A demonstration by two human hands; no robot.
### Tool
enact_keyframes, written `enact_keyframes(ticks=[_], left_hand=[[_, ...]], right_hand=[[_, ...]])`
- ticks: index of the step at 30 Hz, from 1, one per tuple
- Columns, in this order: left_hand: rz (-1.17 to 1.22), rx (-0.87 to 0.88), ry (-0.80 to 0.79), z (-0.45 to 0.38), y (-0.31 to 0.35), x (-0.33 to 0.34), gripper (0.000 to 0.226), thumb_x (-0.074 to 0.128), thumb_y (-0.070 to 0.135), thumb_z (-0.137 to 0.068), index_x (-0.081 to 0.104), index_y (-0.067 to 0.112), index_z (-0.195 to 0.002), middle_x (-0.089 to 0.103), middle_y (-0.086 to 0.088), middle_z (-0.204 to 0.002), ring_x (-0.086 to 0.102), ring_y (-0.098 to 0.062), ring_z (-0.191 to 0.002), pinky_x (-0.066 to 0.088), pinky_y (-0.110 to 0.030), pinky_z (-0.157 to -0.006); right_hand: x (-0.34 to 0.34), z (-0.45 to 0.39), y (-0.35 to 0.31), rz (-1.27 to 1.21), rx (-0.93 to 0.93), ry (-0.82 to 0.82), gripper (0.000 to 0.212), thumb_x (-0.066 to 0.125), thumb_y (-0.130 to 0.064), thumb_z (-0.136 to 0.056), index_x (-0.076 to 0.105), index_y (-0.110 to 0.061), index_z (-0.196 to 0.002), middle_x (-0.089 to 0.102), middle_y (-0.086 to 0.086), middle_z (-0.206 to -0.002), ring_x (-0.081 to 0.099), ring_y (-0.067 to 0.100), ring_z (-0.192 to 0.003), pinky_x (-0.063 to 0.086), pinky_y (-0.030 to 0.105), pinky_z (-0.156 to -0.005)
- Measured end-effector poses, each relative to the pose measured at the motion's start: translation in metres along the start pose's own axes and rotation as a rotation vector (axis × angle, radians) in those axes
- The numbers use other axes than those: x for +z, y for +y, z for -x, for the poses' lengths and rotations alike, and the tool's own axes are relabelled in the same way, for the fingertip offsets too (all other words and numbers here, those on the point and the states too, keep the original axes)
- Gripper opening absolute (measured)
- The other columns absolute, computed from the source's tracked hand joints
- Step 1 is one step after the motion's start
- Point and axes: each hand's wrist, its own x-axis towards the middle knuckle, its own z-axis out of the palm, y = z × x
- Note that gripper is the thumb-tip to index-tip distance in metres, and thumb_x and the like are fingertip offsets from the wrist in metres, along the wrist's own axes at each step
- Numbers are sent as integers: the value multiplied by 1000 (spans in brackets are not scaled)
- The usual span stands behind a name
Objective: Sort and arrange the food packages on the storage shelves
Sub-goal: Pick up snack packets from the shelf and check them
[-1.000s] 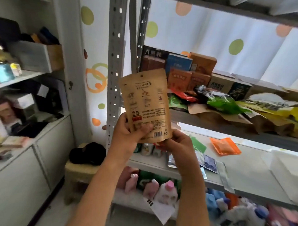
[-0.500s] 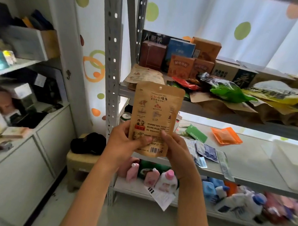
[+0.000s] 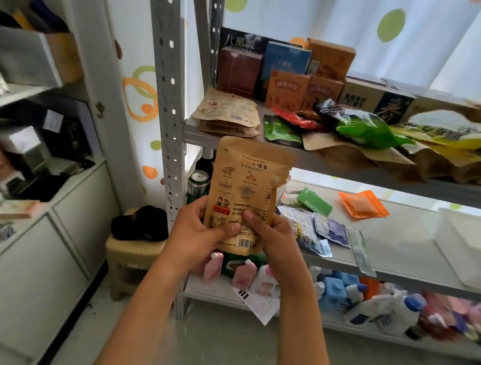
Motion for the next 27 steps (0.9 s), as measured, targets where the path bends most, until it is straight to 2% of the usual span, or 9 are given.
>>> enact_keyframes(ticks=[3, 7, 10, 13, 17, 19, 22, 25, 27], left_hand=[[11, 15, -5, -3, -2, -1, 40, 82, 2, -74, 67, 16, -108, 77, 9, -95, 74, -8, -88, 57, -20, -67], [25, 3, -3, -7, -10, 0, 39, 82, 7, -76, 65, 17, -110, 77, 8, -96, 74, -11, -89, 59, -22, -68], [-23, -5, 38, -9, -11, 3, 43, 82, 15, -79, 58, 24, -114, 73, 13, -97, 70, 4, -88, 57, -15, -70], [-182, 51, 177, -13, -10, 6, 59, 82, 26, -79, 43, 33, -123, 57, 25, -102, 60, 12, -84, 49, -9, -62], [-289, 113, 233, -20, -16, 10, 53, 80, 25, -81, 45, 31, -121, 55, 14, -116, 55, 10, -92, 45, -4, -62], [-318, 118, 217, -22, -23, 13, 47, 75, 23, -87, 49, 28, -126, 54, 9, -124, 55, 5, -99, 44, -3, -69], [-287, 108, 157, -22, -28, 16, 48, 66, 28, -93, 47, 31, -137, 54, 12, -131, 55, -1, -115, 46, -10, -84], [-175, 38, 22, -18, -23, 20, 54, 70, 36, -90, 39, 46, -133, 54, 25, -122, 54, 17, -101, 45, -2, -71], [-165, 6, -54, -18, -25, 24, 70, 77, 47, -79, 35, 49, -134, 54, 29, -122, 54, 20, -102, 51, -8, -80]], right_hand=[[0, -3, 0, 4, 5, 0, 36, 68, -25, -89, 67, -5, -118, 74, 12, -115, 71, 31, -108, 56, 49, -95], [2, -6, 4, 40, 20, 31, 35, 66, -29, -91, 67, -8, -119, 76, 9, -112, 73, 28, -104, 58, 49, -93], [7, -11, 7, 39, 1, 79, 30, 63, -27, -95, 66, -12, -121, 76, 5, -111, 74, 25, -103, 60, 41, -87], [12, -18, 9, 23, -13, 146, 23, 62, -26, -96, 68, -16, -116, 77, 2, -108, 74, 21, -100, 60, 34, -82], [17, -24, 14, 11, -4, 211, 15, 61, -25, -98, 70, -20, -109, 78, -2, -103, 75, 17, -97, 59, 35, -84], [18, -25, 17, 16, 3, 215, 16, 59, -28, -99, 70, -22, -109, 78, -1, -106, 74, 18, -100, 58, 42, -91], [18, -23, 16, 15, 21, 198, 31, 51, -45, -99, 71, -26, -114, 77, 0, -111, 73, 20, -104, 55, 50, -98], [15, -22, 15, 26, 26, 176, 55, 31, -65, -97, 69, -33, -121, 75, -2, -117, 70, 18, -110, 54, 50, -98], [12, -20, 16, -7, 36, 158, 67, 20, -67, -98, 67, -30, -127, 73, 1, -120, 68, 21, -114, 53, 51, -98]])
